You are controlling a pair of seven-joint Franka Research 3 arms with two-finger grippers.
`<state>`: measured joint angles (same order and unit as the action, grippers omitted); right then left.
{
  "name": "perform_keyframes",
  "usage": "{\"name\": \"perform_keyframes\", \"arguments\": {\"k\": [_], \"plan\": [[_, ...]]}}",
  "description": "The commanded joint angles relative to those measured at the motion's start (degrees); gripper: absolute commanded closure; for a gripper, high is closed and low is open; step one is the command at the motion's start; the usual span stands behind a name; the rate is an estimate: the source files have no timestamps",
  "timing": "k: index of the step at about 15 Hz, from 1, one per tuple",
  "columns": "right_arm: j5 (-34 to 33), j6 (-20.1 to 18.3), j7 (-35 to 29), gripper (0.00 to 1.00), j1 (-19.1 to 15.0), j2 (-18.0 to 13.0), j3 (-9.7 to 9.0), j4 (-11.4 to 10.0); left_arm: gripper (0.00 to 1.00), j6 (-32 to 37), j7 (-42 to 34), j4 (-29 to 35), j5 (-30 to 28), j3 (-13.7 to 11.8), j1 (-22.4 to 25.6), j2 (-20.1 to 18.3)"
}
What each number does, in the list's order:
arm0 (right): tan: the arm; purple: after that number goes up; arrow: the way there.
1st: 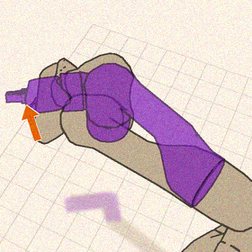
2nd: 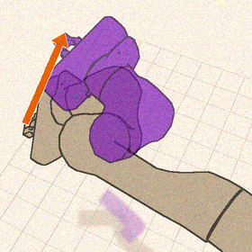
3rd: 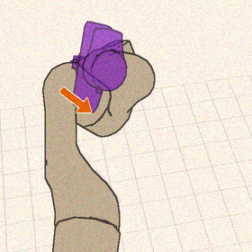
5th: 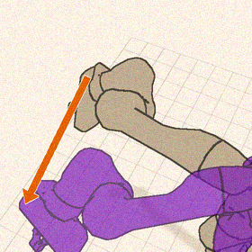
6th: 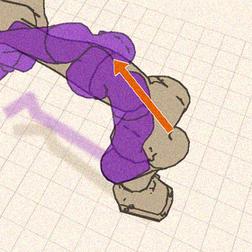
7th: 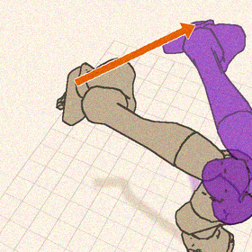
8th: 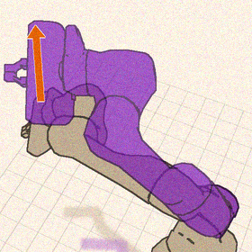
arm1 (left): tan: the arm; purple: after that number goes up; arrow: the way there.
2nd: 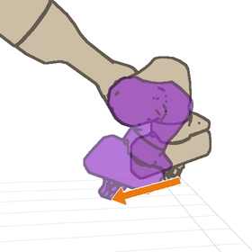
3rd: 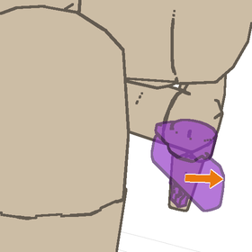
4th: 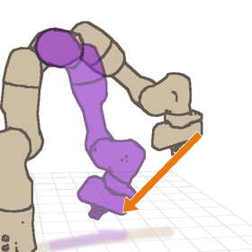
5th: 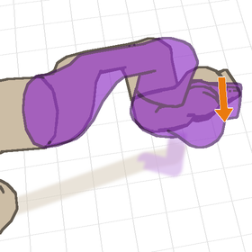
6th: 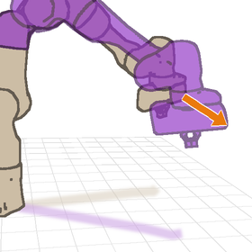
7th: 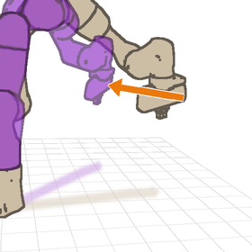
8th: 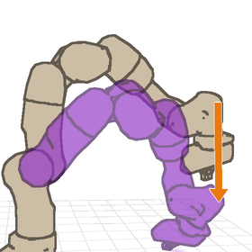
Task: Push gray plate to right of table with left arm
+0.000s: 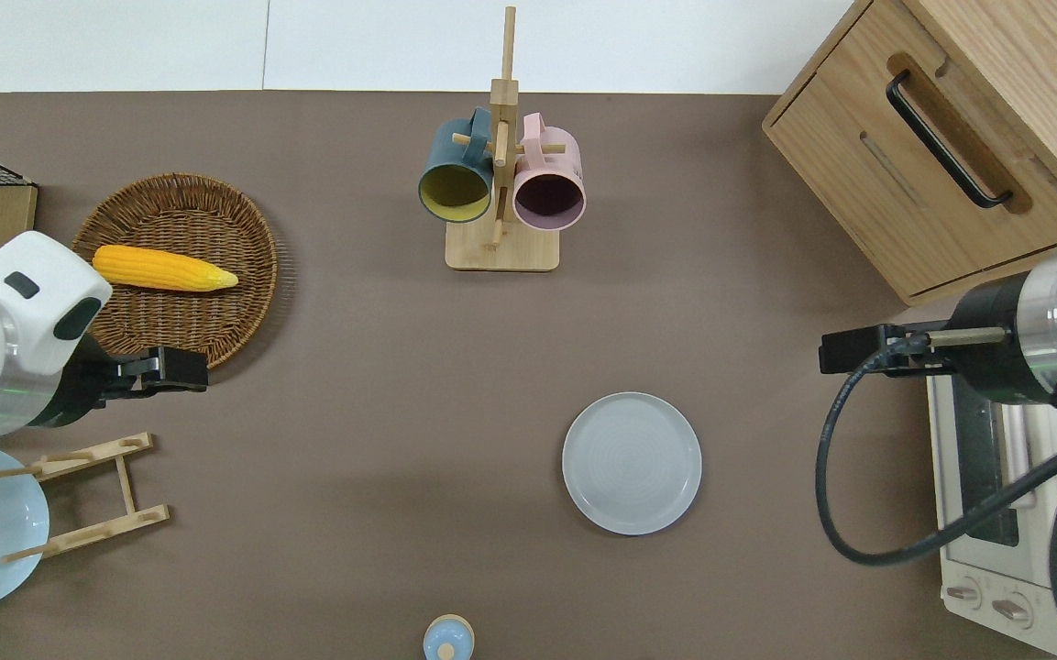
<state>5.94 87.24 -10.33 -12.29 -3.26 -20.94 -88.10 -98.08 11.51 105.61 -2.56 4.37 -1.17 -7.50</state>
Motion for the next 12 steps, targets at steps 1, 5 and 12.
{"name": "perform_keyframes", "arguments": {"k": [1,5,12], "plan": [[0.92,-0.31,-0.12,0.005,-0.37,0.36,-0.15,0.83,0.01,5.61,-0.78,-6.99,0.54,-0.5,0.2,1.08],[0.92,-0.31,-0.12,0.005,-0.37,0.36,-0.24,0.83,0.01,5.71,-0.7,-7.35,0.54,-0.94,0.11,0.91],[0.92,-0.31,-0.12,0.005,-0.37,0.36,-0.24,0.83,0.01,5.53,-0.52,-7.7,1.24,-0.59,0.11,0.56]]}}
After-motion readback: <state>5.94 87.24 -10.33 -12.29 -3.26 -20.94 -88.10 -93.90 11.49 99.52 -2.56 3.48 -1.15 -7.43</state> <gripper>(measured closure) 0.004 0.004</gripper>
